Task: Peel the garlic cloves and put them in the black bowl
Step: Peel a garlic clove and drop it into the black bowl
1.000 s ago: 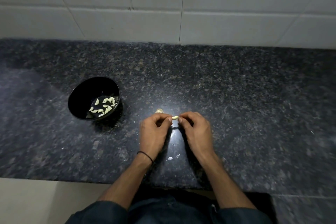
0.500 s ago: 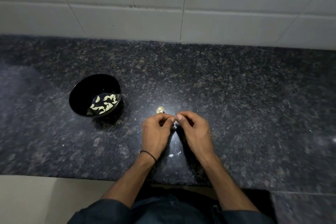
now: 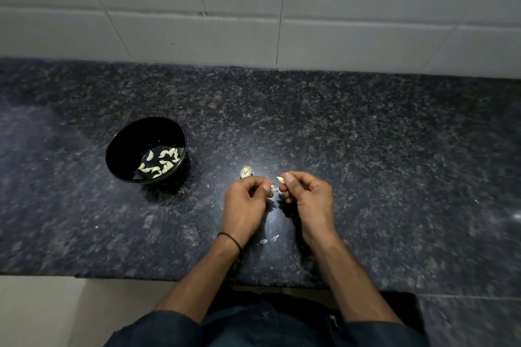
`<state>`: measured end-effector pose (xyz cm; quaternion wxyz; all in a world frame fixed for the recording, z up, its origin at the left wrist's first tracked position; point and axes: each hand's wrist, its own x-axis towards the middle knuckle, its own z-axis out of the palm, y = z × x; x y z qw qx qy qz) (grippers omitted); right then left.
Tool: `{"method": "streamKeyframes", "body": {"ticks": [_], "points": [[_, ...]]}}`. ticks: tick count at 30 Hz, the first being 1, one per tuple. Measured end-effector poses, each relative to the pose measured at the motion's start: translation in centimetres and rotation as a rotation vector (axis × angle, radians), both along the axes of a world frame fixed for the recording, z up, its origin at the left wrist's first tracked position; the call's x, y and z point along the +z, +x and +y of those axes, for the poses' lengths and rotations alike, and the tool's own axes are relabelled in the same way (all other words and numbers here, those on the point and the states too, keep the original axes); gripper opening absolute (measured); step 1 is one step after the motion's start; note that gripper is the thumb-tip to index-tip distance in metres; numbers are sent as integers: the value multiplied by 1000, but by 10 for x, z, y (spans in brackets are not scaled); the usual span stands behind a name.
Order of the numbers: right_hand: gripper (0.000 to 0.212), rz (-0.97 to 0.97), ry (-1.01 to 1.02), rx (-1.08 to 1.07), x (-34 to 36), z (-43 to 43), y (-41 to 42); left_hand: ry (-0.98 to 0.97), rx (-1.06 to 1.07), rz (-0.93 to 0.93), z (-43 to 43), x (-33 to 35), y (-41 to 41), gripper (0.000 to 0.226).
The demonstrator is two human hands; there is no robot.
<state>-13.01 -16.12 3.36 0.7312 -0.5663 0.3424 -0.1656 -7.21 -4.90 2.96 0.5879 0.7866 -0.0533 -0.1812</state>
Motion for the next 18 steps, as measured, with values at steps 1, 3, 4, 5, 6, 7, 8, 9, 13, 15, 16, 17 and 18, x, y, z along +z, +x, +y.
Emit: {"method": "streamKeyframes", "body": {"ticks": [1,3,4,5,6,7,8,9,13,15,16,17,18], "points": [[11,5,-3,8,-1,1,0,64,-35,-50,-1,-1,-1,18],[10,11,-10,17,-3,2,-1,155,-94,-142,-1,-1,-3,22],[10,13,-17,22,-4,2,-1,180,-108,-172,-1,-2,-3,23],[11,13,-25,27,-5,2,-1,195,-116,-198,-1,-2,-4,24],[11,10,-30,29,-5,2,-1,209,-121,-218,-1,-3,-4,27],[11,6,-33,27,-6,2,-2,216,-127,-234,0,-3,-5,29],[10,2,-31,22,-7,2,-2,221,-132,-246,0,-3,-5,31],[9,0,-30,16,-7,1,-2,218,-136,-253,1,-3,-4,29],[6,-10,-24,11,-7,0,-3,196,-129,-242,1,0,-5,20],[6,-22,-17,8,-7,-1,-2,180,-143,-270,2,0,-5,24],[6,-23,-14,10,-8,-1,-1,172,-158,-295,2,0,-5,26],[7,-21,-12,16,-8,-2,-1,155,-176,-322,3,2,-5,27],[8,-19,-10,26,-8,-2,-1,132,-193,-348,3,4,-5,26]]}}
